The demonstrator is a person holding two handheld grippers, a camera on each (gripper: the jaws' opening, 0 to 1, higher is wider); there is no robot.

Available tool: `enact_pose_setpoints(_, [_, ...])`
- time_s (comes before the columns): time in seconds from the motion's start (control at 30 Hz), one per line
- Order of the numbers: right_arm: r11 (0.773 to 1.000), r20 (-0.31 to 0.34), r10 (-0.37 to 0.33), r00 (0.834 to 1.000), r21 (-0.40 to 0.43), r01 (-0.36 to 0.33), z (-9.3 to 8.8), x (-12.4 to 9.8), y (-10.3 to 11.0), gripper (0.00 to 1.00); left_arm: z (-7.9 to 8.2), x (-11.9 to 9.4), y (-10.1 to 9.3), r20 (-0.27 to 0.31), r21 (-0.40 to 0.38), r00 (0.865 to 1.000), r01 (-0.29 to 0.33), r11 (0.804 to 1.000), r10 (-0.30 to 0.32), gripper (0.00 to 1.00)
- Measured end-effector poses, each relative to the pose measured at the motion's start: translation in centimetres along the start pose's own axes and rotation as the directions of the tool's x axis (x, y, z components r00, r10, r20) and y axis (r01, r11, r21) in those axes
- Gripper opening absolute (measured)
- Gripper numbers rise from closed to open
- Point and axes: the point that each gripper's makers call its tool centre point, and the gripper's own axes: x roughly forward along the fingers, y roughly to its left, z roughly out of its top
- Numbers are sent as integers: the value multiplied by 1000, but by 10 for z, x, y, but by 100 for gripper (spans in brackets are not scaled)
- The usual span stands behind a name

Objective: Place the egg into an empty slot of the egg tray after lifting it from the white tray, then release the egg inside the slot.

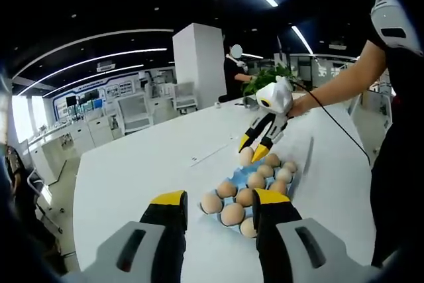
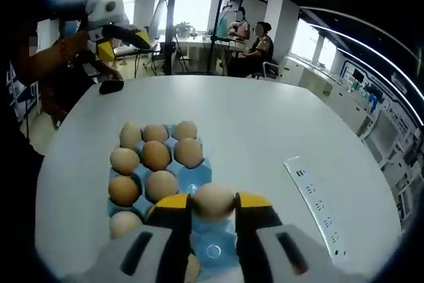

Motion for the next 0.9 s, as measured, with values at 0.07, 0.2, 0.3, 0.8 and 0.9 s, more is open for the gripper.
enact_pose_setpoints(0.07, [1000,-4,11,1000,-8,-12,2,6,3,25,0,0,0,0,0,1000,0,1000,0,39])
enact_pose_setpoints(0.2, [1000,-5,26,1000,-16,-26,6,15,7,25,0,-1,1,2,-2,1000,-6,1000,6,39])
enact_pose_setpoints(0.3, [999,-7,34,999,-16,-34,8,20,8,25,0,-2,2,4,-2,1000,-6,1000,6,39])
enact_pose_setpoints(0.8, [997,-67,81,994,-14,-82,3,41,13,25,-2,-1,3,2,-6,1000,-3,1000,3,39])
enact_pose_setpoints(0.9, [996,-80,89,993,-16,-91,2,44,13,25,-2,0,3,2,-6,1000,-1,1000,1,39])
